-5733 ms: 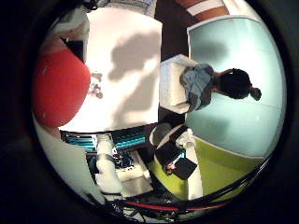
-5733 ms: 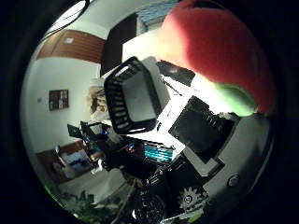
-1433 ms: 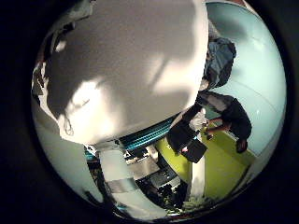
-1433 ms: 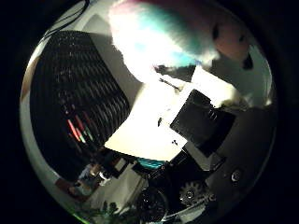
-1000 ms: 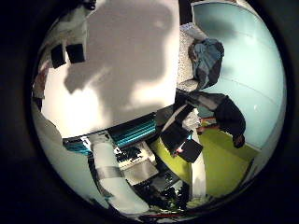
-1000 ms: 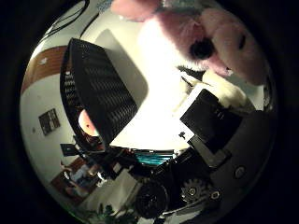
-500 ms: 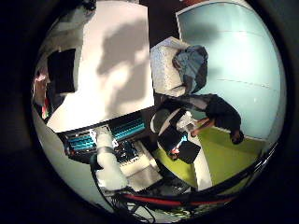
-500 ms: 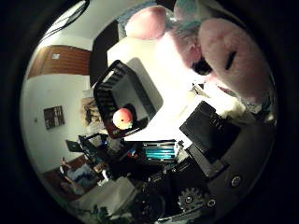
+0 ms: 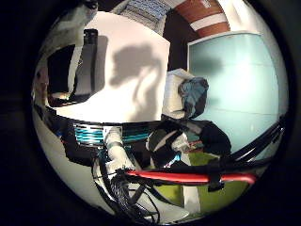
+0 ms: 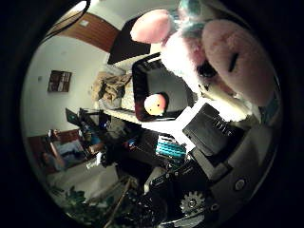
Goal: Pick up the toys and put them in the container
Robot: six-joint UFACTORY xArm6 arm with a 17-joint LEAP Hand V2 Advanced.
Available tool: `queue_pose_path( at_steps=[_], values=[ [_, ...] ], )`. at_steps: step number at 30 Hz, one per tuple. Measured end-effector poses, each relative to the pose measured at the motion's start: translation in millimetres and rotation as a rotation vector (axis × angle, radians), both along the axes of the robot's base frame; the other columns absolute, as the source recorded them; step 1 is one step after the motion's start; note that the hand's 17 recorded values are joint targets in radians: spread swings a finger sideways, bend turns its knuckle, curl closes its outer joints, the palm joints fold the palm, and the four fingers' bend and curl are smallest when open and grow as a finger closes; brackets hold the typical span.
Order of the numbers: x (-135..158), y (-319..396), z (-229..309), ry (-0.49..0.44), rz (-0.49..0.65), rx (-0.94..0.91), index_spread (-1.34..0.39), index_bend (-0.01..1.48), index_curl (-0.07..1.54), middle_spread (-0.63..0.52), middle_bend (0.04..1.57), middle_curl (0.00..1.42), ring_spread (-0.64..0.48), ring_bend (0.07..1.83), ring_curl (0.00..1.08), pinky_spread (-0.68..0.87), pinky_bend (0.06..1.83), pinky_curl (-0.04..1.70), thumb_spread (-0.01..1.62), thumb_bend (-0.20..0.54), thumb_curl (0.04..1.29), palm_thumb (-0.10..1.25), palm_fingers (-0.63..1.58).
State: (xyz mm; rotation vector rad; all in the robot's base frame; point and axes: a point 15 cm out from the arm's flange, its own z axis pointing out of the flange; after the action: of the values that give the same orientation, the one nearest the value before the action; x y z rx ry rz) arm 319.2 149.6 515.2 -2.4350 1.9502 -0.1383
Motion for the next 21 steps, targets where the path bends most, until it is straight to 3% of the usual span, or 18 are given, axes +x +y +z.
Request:
queue_pose_path(
  at_steps=[12, 21],
  values=[
    [24, 87, -17, -0.070, 0.159, 0.040, -0.36, 1.02, 1.04, -0.33, 1.13, 1.20, -0.27, 1.42, 0.81, -0.24, 1.26, 1.18, 0.87, -0.015, 0.87, 1.01, 0.84],
    [37, 125, -46, -0.052, 0.211, 0.028, -0.37, 1.01, 1.04, -0.33, 1.12, 1.21, -0.27, 1.41, 0.82, -0.24, 1.26, 1.18, 0.89, -0.020, 0.87, 0.99, 0.85]
  ],
)
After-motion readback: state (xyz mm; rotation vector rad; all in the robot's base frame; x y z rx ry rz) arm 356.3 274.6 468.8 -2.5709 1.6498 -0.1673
